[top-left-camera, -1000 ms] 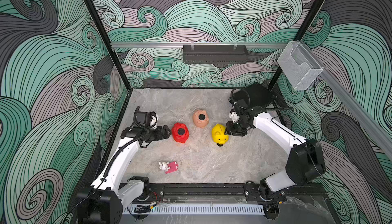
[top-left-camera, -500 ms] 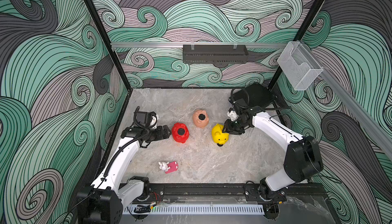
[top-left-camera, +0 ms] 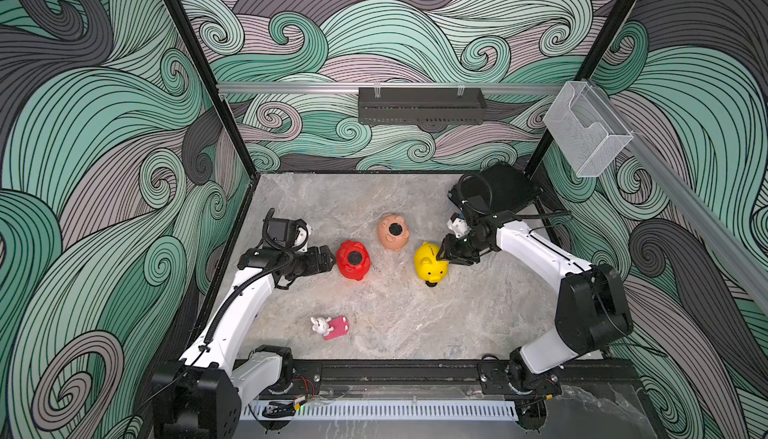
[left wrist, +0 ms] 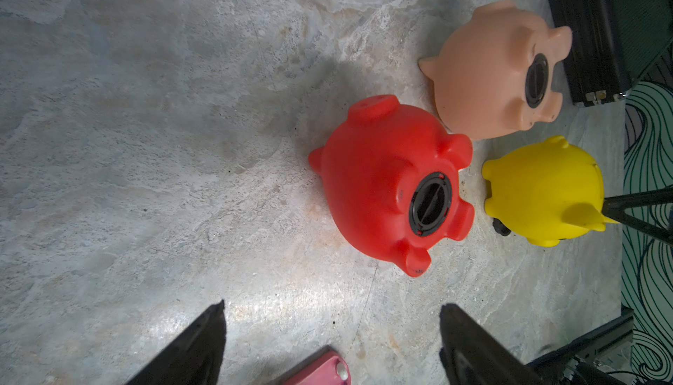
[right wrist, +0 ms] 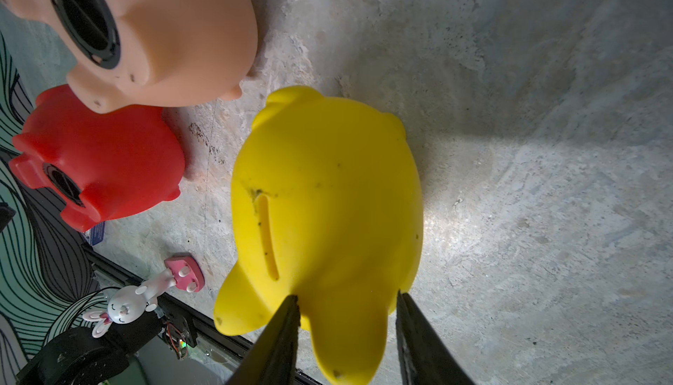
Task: Close piggy banks
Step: Turn over the piggy bank at the center of the board.
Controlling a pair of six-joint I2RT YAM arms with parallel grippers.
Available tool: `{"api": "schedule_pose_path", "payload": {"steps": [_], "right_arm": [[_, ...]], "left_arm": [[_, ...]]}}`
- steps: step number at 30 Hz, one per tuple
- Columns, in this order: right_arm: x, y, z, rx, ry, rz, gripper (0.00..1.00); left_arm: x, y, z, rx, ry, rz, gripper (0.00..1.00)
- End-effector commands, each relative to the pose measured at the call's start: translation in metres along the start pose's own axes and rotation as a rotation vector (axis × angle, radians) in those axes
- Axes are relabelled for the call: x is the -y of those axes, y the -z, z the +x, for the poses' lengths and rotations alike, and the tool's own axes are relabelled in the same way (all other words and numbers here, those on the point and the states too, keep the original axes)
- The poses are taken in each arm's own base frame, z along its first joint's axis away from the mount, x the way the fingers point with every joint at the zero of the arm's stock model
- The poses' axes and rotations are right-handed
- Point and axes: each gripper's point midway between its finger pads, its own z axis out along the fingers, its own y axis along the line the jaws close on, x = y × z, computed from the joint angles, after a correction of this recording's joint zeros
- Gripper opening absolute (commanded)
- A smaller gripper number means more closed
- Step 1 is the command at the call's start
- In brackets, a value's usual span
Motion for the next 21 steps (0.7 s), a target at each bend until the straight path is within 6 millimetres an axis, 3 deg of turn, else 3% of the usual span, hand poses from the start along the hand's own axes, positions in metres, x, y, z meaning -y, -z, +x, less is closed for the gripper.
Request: {"api": "schedule_pose_path", "payload": {"steps": [1,11,21], "right_arm": [[0.001,-0.001,0.007,-0.014,-0.013,-0.015,0.46],[0.001,0.006,0.007,0.009,-0.007,-0.023,0.47],[0.010,-0.001,0.008,0.001,-0.032,-0.021,0.44]], "left_arm": [[0.006,0.007,-0.008,0.014,-0.021,0.005,0.91],[0.007,0.006,-0.009,0.014,-0.020,0.008,0.91],[0.006,0.005,-0.008,0.011,-0.020,0.009,0.91]]}}
